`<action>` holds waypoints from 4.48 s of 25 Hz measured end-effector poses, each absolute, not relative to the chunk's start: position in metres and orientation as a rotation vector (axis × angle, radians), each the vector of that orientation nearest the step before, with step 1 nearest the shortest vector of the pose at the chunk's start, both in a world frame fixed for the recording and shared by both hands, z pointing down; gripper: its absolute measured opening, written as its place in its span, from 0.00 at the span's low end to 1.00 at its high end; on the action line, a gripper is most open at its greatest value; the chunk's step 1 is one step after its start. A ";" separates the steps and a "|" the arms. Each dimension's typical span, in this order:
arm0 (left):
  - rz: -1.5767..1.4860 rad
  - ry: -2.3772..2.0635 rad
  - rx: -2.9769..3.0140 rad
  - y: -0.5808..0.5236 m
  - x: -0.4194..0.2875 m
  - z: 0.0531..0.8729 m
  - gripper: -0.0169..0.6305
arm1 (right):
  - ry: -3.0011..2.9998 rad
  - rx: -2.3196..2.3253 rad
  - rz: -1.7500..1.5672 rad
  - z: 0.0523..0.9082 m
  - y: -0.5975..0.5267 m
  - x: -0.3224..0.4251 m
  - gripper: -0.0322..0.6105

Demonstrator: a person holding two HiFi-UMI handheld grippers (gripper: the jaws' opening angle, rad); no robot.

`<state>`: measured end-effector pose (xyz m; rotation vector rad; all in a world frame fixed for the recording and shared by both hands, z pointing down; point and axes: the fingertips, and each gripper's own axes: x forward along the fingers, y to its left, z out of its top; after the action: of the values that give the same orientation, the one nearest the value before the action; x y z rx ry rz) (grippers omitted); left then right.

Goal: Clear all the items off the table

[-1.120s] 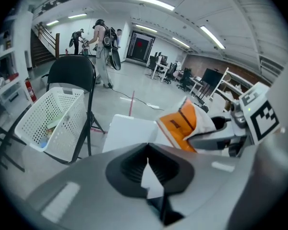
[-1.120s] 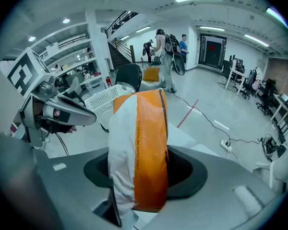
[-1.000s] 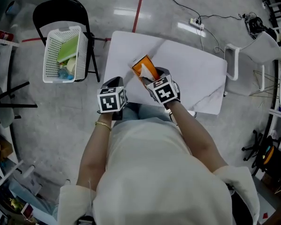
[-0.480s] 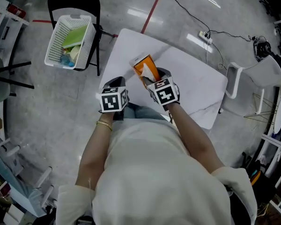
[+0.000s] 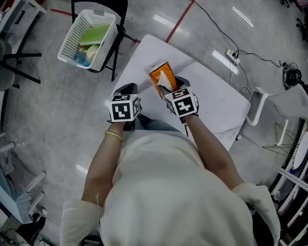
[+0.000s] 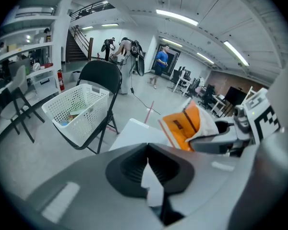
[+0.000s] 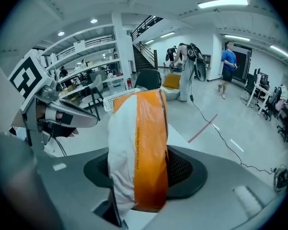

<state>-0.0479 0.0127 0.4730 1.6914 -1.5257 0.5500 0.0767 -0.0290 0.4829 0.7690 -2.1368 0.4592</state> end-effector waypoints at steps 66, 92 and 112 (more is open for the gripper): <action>0.478 -1.574 1.482 -0.073 -0.461 0.510 0.04 | -2.085 0.402 0.395 0.541 -0.144 -0.391 0.72; 0.505 -1.533 1.577 -0.065 -0.419 0.496 0.04 | -2.139 0.572 0.486 0.508 -0.121 -0.338 0.05; 0.488 -1.494 1.675 -0.065 -0.378 0.472 0.04 | -2.194 0.669 0.476 0.483 -0.105 -0.303 0.05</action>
<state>-0.3777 -0.0655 0.4725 1.6749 -1.4943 0.4881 -0.3030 -0.1053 0.4832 0.6686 -2.1940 0.4755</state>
